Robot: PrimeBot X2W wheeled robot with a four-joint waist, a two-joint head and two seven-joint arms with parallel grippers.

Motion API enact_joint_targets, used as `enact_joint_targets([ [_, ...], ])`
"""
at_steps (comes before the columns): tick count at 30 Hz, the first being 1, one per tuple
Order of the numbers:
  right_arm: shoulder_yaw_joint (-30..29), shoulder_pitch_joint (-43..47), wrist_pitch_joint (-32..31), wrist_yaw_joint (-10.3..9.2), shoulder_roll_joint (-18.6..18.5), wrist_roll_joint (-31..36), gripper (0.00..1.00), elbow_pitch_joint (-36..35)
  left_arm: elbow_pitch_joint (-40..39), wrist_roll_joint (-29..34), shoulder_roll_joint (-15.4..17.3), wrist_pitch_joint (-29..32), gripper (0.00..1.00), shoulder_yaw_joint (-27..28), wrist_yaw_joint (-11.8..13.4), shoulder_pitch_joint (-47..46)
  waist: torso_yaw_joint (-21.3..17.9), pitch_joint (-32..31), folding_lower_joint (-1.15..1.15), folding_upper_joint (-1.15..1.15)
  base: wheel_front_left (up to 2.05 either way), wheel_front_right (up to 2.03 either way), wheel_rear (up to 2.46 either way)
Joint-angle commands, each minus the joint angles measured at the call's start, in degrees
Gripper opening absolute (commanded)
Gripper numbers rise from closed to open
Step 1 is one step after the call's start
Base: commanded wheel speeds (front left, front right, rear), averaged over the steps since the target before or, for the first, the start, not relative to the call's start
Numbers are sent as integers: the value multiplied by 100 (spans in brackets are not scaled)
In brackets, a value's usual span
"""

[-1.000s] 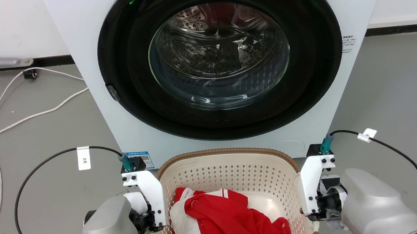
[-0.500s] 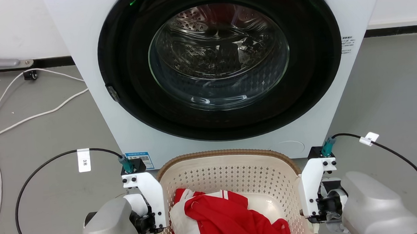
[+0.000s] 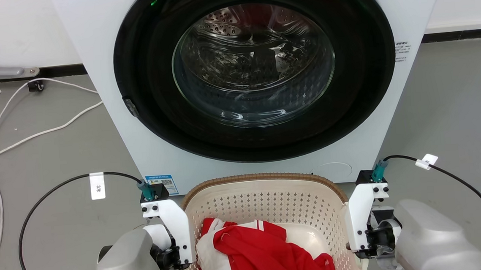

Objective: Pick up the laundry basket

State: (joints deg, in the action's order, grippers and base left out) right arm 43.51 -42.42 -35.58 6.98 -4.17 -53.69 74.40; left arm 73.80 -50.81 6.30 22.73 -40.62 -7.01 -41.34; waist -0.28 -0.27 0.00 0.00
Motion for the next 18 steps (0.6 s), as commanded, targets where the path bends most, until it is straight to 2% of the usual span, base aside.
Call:
enact_joint_targets([
  [1,1,28,-5,93,236,-75,0,-99,-92,-69,-243,-25,0,-18,-84,-17,0,0,0,0,0,0,0],
  [18,-208,-28,25,93,239,124,0,-102,-74,-197,-233,-45,0,-108,-85,-98,-5,-2,0,0,0,0,0],
])
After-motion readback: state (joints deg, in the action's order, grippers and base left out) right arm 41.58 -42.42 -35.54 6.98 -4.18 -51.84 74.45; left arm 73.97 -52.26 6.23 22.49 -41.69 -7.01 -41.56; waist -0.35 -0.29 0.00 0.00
